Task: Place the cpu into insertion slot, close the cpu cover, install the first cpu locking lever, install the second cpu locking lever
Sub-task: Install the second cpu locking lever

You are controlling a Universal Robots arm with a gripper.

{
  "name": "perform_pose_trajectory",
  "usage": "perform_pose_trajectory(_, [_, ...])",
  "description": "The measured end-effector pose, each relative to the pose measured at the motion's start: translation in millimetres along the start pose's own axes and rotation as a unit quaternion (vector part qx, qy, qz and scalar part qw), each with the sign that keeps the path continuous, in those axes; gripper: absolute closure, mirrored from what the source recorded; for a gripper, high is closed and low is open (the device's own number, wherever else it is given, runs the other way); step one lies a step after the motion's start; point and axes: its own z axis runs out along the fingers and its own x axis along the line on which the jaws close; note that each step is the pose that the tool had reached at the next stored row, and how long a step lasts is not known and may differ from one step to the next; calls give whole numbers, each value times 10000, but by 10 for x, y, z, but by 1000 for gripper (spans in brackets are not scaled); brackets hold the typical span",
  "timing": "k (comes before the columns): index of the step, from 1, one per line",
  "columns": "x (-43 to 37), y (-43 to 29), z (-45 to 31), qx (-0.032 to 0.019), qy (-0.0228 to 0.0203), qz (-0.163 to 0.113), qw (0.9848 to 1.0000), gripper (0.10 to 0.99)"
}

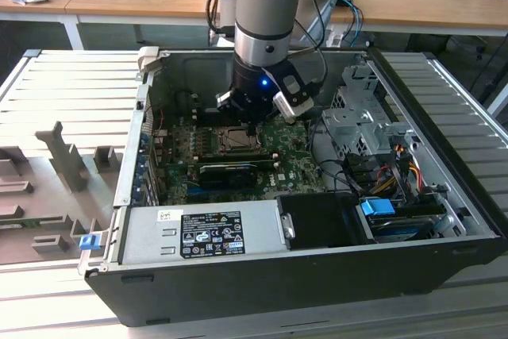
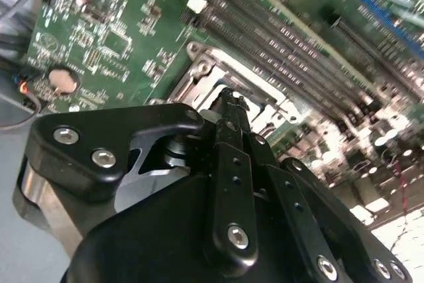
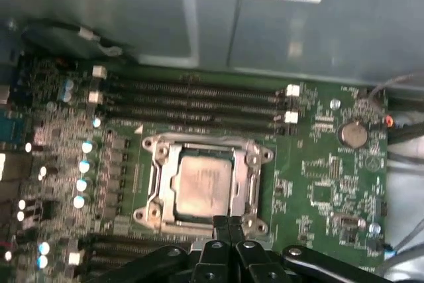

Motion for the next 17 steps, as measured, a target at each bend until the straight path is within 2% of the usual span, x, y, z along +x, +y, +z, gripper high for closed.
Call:
perform_pose_trajectory(6, [32,-61,12,-1,8,-43,10000,980])
perform_pose_trajectory(8, [66,-77,11,-1,9,-46,10000,980])
perform_pose_trajectory(11, [133,-98,12,-1,9,-49,10000,980])
perform_pose_trajectory(15, [307,-96,17,-1,10,-57,10000,980])
perform_pose_trajectory(17, [343,-97,36,-2,10,-62,10000,980])
